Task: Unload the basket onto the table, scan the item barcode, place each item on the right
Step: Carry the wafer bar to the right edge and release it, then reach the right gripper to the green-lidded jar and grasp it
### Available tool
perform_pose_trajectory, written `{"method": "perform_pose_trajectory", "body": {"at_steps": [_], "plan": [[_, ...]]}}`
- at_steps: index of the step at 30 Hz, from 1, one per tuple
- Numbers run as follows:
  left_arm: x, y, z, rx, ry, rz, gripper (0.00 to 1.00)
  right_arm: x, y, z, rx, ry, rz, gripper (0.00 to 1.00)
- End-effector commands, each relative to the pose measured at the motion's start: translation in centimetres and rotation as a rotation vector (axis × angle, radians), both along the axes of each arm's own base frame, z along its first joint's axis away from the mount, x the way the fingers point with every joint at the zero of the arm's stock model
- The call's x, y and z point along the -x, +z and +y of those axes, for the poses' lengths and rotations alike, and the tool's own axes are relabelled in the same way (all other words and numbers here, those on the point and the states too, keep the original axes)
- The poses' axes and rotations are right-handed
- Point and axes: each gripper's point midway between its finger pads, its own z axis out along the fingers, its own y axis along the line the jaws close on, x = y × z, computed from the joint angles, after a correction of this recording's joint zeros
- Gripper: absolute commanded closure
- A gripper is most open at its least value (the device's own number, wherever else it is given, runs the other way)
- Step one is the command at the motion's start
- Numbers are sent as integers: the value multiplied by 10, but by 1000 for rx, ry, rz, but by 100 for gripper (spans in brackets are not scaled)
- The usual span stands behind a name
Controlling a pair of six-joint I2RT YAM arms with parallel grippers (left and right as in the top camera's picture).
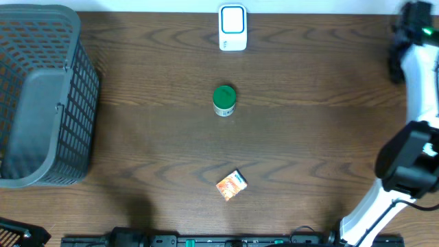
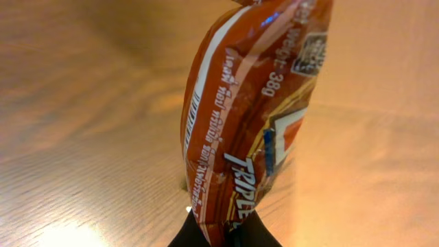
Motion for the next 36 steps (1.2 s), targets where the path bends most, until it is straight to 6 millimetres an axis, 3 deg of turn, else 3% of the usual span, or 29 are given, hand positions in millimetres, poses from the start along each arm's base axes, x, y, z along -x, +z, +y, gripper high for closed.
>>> {"method": "perform_pose_trajectory", "body": {"at_steps": [1,6,10,13,14,17,20,24,29,32,35,36], "plan": [[-3,-3,-2,-12,-4,23,2,27,-38,-21,-123,-211,-90,99],[-13,-16,-3,-19,-5,98,2,59,-100,-44,-245,-368,-167,99],[-18,-23,-4,-23,-5,140,2,66,-128,-46,-328,-403,-229,94],[-24,-32,-4,-29,-6,190,2,64,-130,-47,-342,-400,-250,21],[-25,-34,-4,-27,-9,200,2,63,-128,-47,-341,-396,-249,1],[-34,-40,-14,-56,-68,232,2,59,-119,-44,-363,-388,-257,1],[-44,-40,-32,-117,-159,244,2,44,-101,-27,-438,-343,-293,1],[-56,-47,-38,-132,-193,262,2,15,-58,8,-519,-232,-371,1],[-83,-72,-41,-76,-224,282,2,-11,2,63,-522,-62,-467,1],[-105,-93,-43,-40,-245,294,2,-21,36,113,-537,66,-503,1],[-127,-120,-45,-12,-260,328,2,-25,57,184,-644,228,-505,1],[-134,-132,-46,6,-268,350,2,-23,61,216,-726,297,-487,1]]}}
